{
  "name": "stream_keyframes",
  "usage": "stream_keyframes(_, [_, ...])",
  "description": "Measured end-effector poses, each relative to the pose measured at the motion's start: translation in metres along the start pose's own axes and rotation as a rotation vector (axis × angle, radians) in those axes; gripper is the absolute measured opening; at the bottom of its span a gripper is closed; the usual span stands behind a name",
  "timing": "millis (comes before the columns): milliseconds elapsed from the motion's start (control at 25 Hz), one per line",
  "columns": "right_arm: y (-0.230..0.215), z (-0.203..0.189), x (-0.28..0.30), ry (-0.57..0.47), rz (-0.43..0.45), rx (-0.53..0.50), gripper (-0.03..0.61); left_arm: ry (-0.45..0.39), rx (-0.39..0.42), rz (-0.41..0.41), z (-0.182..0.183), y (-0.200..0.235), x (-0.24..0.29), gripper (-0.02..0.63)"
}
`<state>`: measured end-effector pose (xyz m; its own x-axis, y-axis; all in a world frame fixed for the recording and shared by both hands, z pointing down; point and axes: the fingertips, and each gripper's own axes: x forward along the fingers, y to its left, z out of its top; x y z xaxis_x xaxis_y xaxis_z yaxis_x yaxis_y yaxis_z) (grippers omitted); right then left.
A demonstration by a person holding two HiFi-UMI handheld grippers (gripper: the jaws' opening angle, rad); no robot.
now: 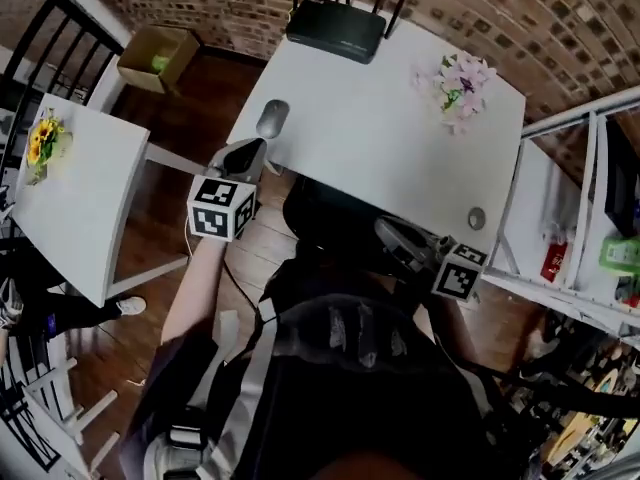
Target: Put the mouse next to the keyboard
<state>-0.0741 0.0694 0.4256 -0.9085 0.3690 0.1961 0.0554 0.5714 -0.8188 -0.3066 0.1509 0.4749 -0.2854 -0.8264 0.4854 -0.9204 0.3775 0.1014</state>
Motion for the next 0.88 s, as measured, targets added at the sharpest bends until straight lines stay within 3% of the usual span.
stream_keyframes(80, [0.000,0.001,0.012,0.009,-0.015,0.003,0.003,0.039,-0.011,-0.002,-0.012,0.018,0.011,0.020])
stream_keyframes(240, [0.002,0.001,0.034,0.069,-0.030,-0.028,0.003,0.092,-0.027,0.013,-0.026,0.041,0.040,0.310])
stream_keyframes(640, [-0.010,0.003,0.044,0.103,-0.118,-0.027,0.003,0.227,0.062,0.020,-0.056,0.075,0.119,0.319])
stream_keyframes(880, [-0.025,0.007,0.023,0.042,-0.165,0.021,0.003,0.291,0.119,0.060,-0.079,0.083,0.151,0.316])
